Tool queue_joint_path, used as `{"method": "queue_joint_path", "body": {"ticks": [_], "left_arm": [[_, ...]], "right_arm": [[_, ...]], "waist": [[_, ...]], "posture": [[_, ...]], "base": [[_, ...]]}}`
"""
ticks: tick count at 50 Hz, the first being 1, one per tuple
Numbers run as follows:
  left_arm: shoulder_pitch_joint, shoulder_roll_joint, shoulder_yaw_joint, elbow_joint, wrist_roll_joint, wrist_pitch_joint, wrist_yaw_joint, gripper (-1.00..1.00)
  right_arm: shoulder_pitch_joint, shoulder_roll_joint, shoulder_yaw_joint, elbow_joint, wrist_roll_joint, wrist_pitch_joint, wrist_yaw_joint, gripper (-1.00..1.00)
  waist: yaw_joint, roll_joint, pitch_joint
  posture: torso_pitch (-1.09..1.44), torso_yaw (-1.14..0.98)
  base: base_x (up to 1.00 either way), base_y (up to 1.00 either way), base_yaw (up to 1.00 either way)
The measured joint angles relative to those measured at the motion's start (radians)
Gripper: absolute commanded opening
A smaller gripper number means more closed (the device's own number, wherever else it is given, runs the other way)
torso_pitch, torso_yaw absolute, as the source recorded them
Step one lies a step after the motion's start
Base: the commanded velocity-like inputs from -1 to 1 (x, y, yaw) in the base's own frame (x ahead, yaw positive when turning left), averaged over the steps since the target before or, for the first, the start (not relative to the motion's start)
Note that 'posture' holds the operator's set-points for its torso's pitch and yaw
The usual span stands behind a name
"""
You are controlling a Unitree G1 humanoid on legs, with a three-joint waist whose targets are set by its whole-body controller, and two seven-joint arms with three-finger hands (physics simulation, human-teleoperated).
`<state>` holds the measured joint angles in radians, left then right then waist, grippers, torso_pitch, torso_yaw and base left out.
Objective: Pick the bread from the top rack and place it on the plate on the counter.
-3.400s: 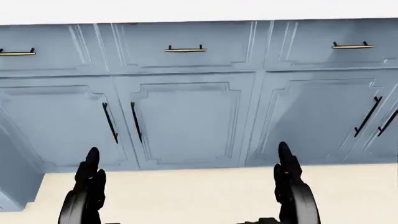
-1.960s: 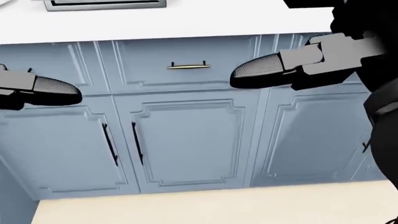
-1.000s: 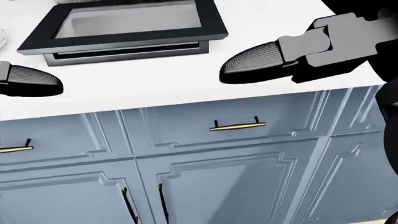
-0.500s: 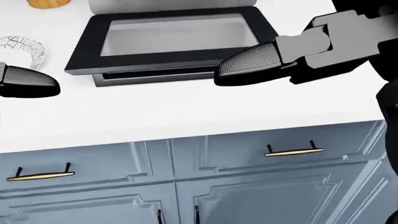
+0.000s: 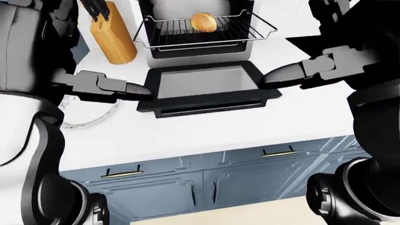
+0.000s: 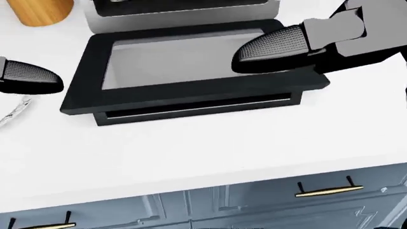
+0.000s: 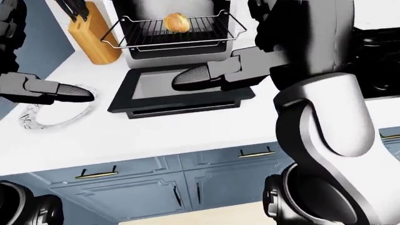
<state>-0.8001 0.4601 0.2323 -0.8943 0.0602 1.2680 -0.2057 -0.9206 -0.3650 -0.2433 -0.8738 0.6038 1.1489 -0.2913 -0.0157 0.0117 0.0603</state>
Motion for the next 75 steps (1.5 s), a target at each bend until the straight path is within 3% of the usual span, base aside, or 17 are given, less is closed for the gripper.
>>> {"method": "queue_joint_path", "body": {"ticks": [3, 6, 9, 18, 27, 31, 34, 38, 46, 48, 51, 55, 61, 67, 71, 73, 75], "left_arm": [[0.011, -0.001, -0.003, 0.011, 0.004, -0.003, -0.004, 1.00], [0.036, -0.003, 0.010, 0.022, 0.013, 0.022, -0.006, 1.00], [0.028, 0.000, 0.012, 0.031, 0.018, 0.040, -0.008, 1.00], [0.022, 0.008, 0.016, 0.006, 0.012, 0.032, -0.023, 1.00], [0.038, 0.002, 0.019, -0.005, 0.012, 0.017, -0.020, 1.00], [0.034, 0.003, 0.020, -0.002, 0.011, 0.015, -0.020, 1.00], [0.028, 0.001, 0.010, 0.003, 0.009, 0.015, -0.019, 1.00], [0.031, 0.002, 0.003, 0.014, 0.010, 0.022, -0.020, 1.00], [-0.010, 0.007, -0.019, 0.006, 0.023, 0.021, -0.023, 1.00], [-0.016, 0.008, -0.021, 0.007, 0.023, 0.018, -0.029, 1.00], [-0.011, 0.009, -0.016, 0.013, 0.031, 0.019, -0.033, 1.00], [0.012, 0.004, -0.009, 0.027, 0.046, 0.027, -0.034, 1.00], [0.006, -0.002, -0.014, 0.028, 0.057, 0.020, -0.039, 1.00], [0.010, -0.001, -0.004, 0.022, 0.065, 0.018, -0.044, 1.00], [0.008, -0.003, -0.005, 0.024, 0.068, 0.019, -0.046, 1.00], [0.023, -0.012, -0.016, 0.028, 0.067, 0.023, -0.048, 1.00], [0.021, -0.014, -0.030, 0.034, 0.060, 0.024, -0.054, 1.00]], "right_arm": [[-0.007, -0.012, -0.009, 0.001, 0.030, 0.003, -0.023, 1.00], [-0.001, -0.020, 0.012, -0.008, 0.076, 0.021, -0.039, 1.00], [-0.022, -0.034, 0.024, 0.014, 0.104, 0.015, -0.056, 1.00], [-0.022, -0.066, 0.015, 0.013, 0.120, -0.033, -0.089, 1.00], [-0.001, -0.075, 0.038, 0.035, 0.087, -0.053, -0.086, 1.00], [0.002, -0.060, 0.037, 0.032, 0.053, -0.062, -0.067, 1.00], [0.008, -0.054, 0.033, 0.034, 0.034, -0.055, -0.055, 1.00], [0.023, -0.050, 0.039, 0.023, 0.023, -0.034, -0.034, 1.00], [0.024, -0.051, 0.002, -0.007, 0.008, -0.041, -0.020, 1.00], [0.016, -0.055, -0.004, -0.005, 0.011, -0.037, -0.023, 1.00], [0.011, -0.053, -0.004, -0.006, 0.021, -0.038, -0.027, 1.00], [0.020, -0.031, 0.008, -0.003, 0.057, -0.029, -0.041, 1.00], [0.011, -0.057, -0.001, -0.007, 0.102, -0.043, -0.085, 1.00], [0.009, -0.083, -0.008, -0.027, 0.155, -0.043, -0.115, 1.00], [0.013, -0.100, 0.008, -0.009, 0.158, -0.045, -0.124, 1.00], [0.026, -0.098, 0.012, -0.003, 0.156, -0.040, -0.123, 1.00], [0.034, -0.100, 0.010, 0.003, 0.147, -0.038, -0.124, 1.00]], "waist": [[-0.008, 0.038, 0.009], [0.011, -0.011, 0.033], [0.017, -0.049, 0.026], [0.037, -0.028, -0.006], [0.030, -0.074, 0.003], [0.023, -0.045, 0.025], [0.009, 0.004, 0.021], [0.010, -0.016, 0.023], [0.019, -0.022, -0.021], [0.020, -0.012, -0.022], [0.013, 0.036, -0.010], [0.023, 0.028, 0.027], [0.008, -0.004, 0.040], [0.021, -0.028, 0.037], [0.036, -0.067, 0.028], [0.025, -0.038, 0.019], [0.020, -0.042, -0.002]], "posture": [[0.00, 0.00], [0.00, 0.00], [0.00, 0.00], [0.00, 0.00], [0.00, 0.00], [0.00, 0.00], [0.00, 0.00], [0.00, 0.00], [0.00, 0.00], [0.00, 0.00], [0.00, 0.00], [0.00, 0.00], [0.00, 0.00], [0.00, 0.00], [0.00, 0.00], [0.00, 0.00], [0.00, 0.00]], "base": [[0.00, 0.00, 0.00], [0.00, 0.00, 0.00], [0.00, 0.00, 0.00], [0.00, 0.00, 0.41], [0.00, 0.01, 0.43], [0.00, 0.00, 0.00], [0.00, 0.00, 0.00], [0.00, 0.03, 0.00], [0.00, 0.25, 0.00], [0.00, 0.29, 0.00], [0.00, 0.29, 0.00], [0.00, 0.00, 0.00], [0.00, 0.00, 0.00], [0.00, 0.00, 0.00], [0.00, 0.03, 0.00], [0.00, 0.19, 0.00], [0.00, 0.27, 0.00]]}}
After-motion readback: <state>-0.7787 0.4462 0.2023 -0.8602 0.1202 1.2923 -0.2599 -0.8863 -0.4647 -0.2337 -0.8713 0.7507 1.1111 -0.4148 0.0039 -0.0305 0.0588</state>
